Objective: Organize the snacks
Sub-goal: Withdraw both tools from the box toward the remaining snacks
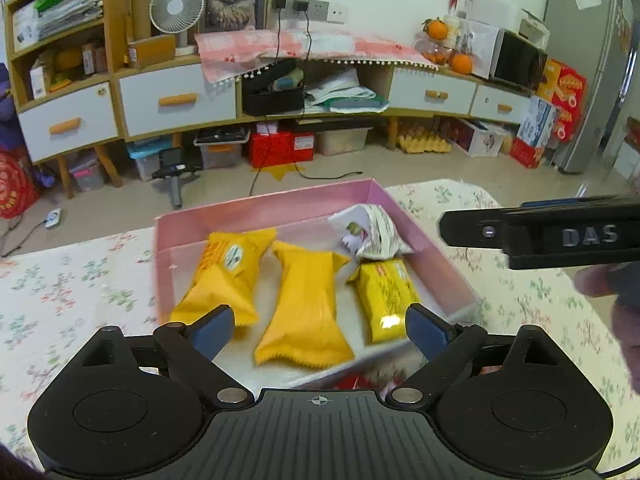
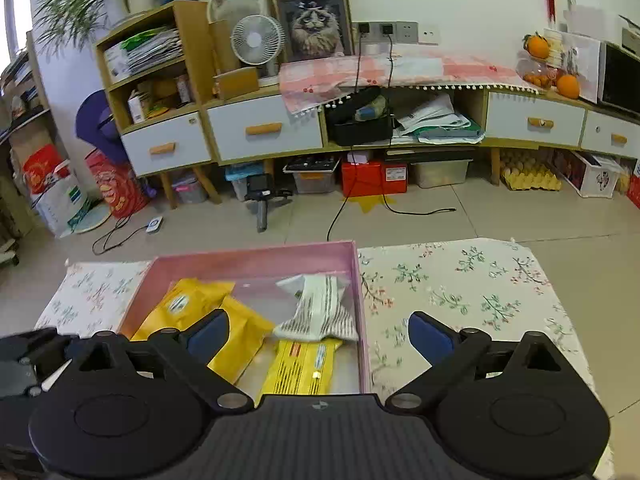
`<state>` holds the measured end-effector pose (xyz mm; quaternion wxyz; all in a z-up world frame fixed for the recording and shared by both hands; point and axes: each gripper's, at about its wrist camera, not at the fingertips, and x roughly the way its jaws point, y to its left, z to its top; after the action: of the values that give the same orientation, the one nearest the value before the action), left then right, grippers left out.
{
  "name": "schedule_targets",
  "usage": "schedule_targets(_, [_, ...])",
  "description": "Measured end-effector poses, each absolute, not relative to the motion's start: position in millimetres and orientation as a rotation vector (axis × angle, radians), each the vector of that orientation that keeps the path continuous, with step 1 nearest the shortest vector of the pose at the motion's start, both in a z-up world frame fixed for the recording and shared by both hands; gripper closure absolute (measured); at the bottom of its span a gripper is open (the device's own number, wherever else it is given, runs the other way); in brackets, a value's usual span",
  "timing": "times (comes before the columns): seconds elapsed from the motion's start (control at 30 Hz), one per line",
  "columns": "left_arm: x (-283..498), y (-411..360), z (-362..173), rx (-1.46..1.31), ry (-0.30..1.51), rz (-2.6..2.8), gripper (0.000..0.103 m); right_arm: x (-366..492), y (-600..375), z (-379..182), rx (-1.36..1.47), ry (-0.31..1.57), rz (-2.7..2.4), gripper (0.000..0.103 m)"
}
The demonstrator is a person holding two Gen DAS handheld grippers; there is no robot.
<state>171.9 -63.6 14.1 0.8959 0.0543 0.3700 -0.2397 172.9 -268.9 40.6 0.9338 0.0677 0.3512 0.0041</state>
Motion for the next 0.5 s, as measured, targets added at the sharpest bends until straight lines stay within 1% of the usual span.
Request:
schedule_targets(0.07, [162,-59,16,0.127,0.770,-0.489,0.007,163,-265,44,0.121,0.722,0.013,0.025])
schedule_targets(0.5, [108,-31,16,0.185,0.787,-0.491,0.003,107,-232,56,-0.019,0.737,0.060,0.024])
